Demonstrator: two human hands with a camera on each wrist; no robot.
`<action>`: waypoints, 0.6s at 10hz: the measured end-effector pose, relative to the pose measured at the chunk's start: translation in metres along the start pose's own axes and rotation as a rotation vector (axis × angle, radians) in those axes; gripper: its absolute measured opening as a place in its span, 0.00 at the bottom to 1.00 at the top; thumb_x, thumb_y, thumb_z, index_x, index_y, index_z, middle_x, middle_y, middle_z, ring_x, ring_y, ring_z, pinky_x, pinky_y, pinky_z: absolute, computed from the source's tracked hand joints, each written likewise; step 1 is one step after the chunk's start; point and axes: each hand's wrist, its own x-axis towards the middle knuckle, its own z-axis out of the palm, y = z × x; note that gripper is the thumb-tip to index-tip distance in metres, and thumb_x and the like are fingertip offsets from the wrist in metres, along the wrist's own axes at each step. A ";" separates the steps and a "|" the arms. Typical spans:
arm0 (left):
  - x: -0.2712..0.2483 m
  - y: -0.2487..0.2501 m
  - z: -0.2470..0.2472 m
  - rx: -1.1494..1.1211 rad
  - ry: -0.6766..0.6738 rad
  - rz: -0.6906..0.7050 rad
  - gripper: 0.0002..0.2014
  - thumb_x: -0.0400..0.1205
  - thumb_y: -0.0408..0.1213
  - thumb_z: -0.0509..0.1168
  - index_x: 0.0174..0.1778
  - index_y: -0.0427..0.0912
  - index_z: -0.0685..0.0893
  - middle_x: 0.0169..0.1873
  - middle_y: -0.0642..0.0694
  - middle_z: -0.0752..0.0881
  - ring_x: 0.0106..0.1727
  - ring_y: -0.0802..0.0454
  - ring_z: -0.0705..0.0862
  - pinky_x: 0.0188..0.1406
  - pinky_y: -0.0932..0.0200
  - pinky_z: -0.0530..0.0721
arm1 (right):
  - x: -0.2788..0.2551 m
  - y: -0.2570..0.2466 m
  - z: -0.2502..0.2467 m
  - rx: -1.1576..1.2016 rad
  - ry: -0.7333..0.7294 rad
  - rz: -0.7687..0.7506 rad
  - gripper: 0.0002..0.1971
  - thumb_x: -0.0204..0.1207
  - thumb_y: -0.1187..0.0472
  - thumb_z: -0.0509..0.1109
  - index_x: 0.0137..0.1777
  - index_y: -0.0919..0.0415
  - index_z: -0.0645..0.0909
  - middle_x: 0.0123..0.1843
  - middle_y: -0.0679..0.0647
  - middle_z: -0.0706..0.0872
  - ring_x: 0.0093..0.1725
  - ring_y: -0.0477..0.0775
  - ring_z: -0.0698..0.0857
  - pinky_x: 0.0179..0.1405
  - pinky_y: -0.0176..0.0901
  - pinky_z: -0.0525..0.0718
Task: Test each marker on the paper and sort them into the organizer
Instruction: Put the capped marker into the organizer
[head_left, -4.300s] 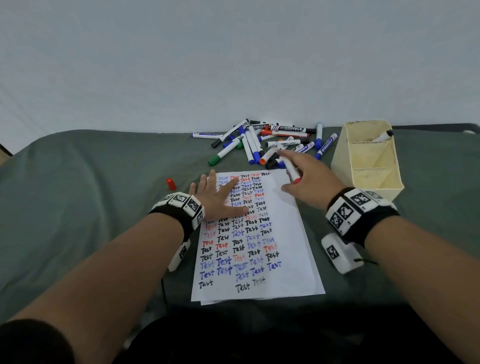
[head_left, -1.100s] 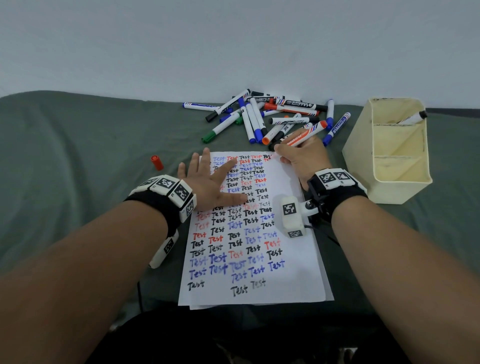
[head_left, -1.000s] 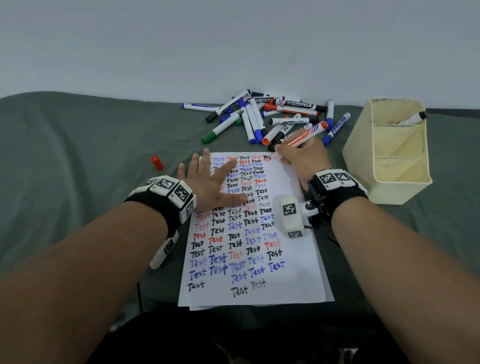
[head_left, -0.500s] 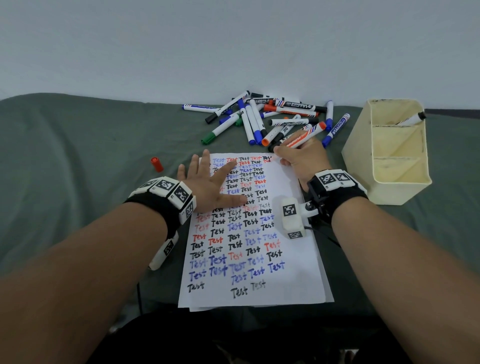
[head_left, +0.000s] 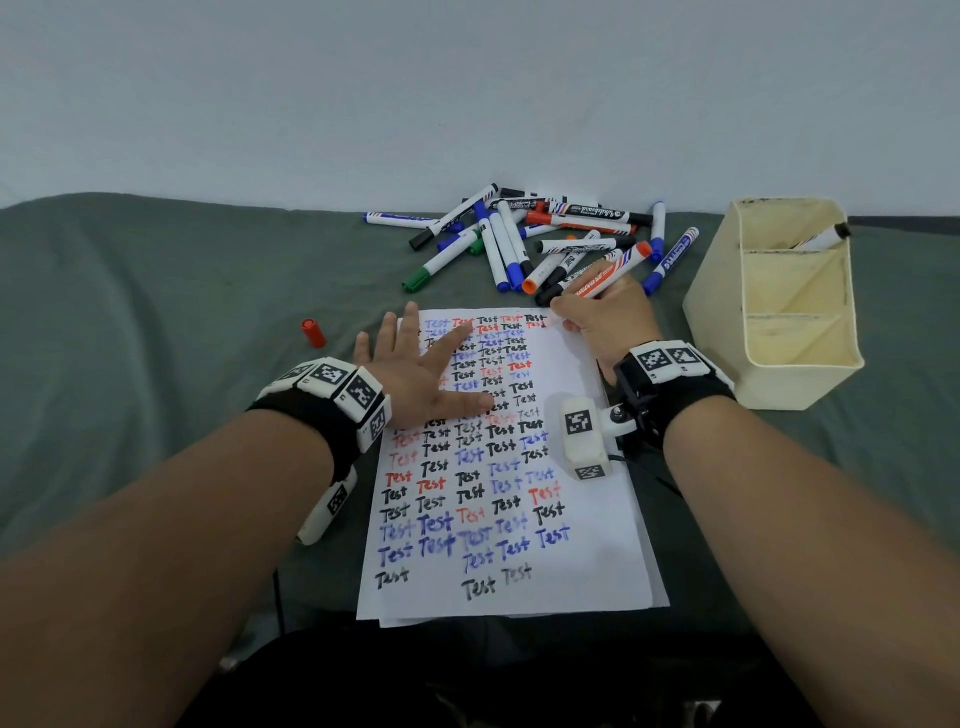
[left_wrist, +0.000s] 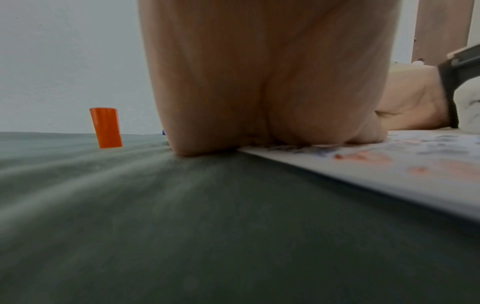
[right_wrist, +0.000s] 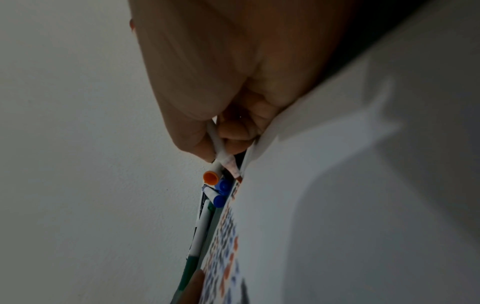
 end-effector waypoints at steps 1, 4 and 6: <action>0.000 0.000 0.000 0.005 0.003 0.000 0.55 0.60 0.88 0.47 0.81 0.75 0.32 0.85 0.42 0.25 0.86 0.37 0.28 0.82 0.27 0.37 | -0.002 -0.001 0.000 0.023 0.014 -0.013 0.06 0.75 0.67 0.76 0.38 0.58 0.85 0.29 0.46 0.87 0.26 0.39 0.85 0.27 0.31 0.82; 0.001 0.000 -0.001 -0.004 -0.008 -0.004 0.55 0.60 0.88 0.48 0.81 0.76 0.32 0.84 0.43 0.25 0.85 0.38 0.27 0.82 0.26 0.36 | -0.003 0.000 -0.002 -0.016 0.019 -0.018 0.03 0.75 0.65 0.76 0.46 0.64 0.87 0.31 0.50 0.87 0.27 0.40 0.84 0.31 0.32 0.82; 0.000 0.000 0.000 -0.005 -0.015 -0.008 0.55 0.61 0.88 0.48 0.81 0.76 0.32 0.84 0.44 0.24 0.85 0.38 0.27 0.81 0.25 0.35 | -0.007 0.007 -0.007 0.221 0.076 0.027 0.07 0.73 0.62 0.80 0.36 0.51 0.87 0.32 0.50 0.90 0.32 0.45 0.88 0.34 0.34 0.85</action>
